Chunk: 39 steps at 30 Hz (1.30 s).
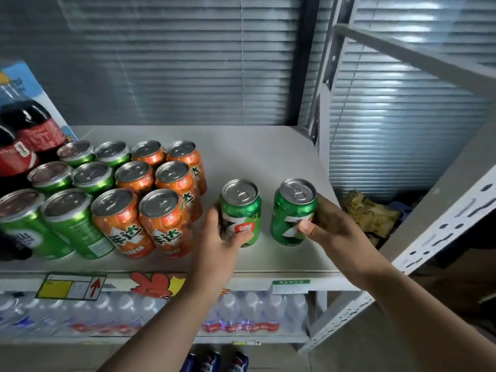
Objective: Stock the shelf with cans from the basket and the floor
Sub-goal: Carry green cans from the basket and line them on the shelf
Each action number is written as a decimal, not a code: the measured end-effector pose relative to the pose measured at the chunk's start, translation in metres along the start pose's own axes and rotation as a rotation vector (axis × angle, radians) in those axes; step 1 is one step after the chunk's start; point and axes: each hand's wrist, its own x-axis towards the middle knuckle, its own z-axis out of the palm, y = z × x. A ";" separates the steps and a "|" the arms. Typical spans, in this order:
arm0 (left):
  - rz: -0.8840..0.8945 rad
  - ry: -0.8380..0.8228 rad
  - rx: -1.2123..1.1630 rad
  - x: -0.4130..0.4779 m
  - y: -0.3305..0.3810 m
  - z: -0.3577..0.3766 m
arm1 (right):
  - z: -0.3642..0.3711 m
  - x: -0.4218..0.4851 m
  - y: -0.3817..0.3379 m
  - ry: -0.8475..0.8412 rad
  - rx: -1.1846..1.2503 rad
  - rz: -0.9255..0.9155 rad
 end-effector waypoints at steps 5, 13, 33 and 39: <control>-0.012 0.031 0.023 -0.010 -0.005 0.004 | 0.001 -0.003 0.010 0.132 -0.090 0.036; 0.019 0.283 0.215 0.001 -0.011 0.019 | 0.010 0.004 0.021 0.303 -0.183 0.026; -0.150 0.657 0.173 0.080 -0.002 0.060 | 0.018 0.098 0.028 0.303 -0.133 0.059; -0.124 0.619 0.173 0.091 -0.010 0.059 | 0.019 0.111 0.028 0.324 -0.115 0.045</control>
